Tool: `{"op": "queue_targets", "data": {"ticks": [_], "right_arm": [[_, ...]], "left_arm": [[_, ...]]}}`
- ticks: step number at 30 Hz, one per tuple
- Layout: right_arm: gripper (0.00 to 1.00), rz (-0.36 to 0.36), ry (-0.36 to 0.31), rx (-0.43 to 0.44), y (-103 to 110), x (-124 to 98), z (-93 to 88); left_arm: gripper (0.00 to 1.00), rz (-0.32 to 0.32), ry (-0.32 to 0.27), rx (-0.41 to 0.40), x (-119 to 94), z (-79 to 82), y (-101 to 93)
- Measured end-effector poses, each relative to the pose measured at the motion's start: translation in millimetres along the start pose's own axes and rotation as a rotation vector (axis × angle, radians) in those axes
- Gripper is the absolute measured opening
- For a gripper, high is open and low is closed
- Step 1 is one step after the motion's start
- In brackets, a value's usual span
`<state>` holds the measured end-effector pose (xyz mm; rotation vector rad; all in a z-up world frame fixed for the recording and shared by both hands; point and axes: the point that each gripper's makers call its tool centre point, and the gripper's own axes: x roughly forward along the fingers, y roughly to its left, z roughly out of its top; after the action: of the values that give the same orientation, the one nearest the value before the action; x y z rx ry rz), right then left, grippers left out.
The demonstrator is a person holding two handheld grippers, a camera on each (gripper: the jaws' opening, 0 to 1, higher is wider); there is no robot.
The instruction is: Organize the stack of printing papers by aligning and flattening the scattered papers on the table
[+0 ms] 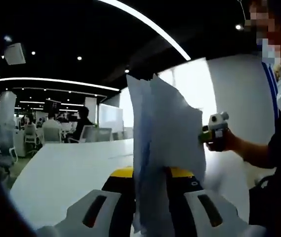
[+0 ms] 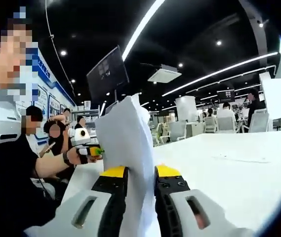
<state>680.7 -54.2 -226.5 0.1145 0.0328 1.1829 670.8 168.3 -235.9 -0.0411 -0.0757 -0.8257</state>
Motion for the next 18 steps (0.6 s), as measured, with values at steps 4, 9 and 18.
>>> {"op": "queue_targets", "data": {"ticks": [4,9,18], "right_arm": [[0.17,-0.008,0.007,0.015,1,4,-5.3],[0.16,-0.013,0.017,0.008,4,6,-9.0],[0.07,0.008,0.042,0.007,8,7,-18.7]], "left_arm": [[0.26,-0.002,0.004,-0.055,5,-12.8,-1.1],[0.24,0.012,-0.018,-0.065,8,-12.1,-0.1],[0.16,0.01,-0.02,-0.047,9,-13.5,-2.4]]}}
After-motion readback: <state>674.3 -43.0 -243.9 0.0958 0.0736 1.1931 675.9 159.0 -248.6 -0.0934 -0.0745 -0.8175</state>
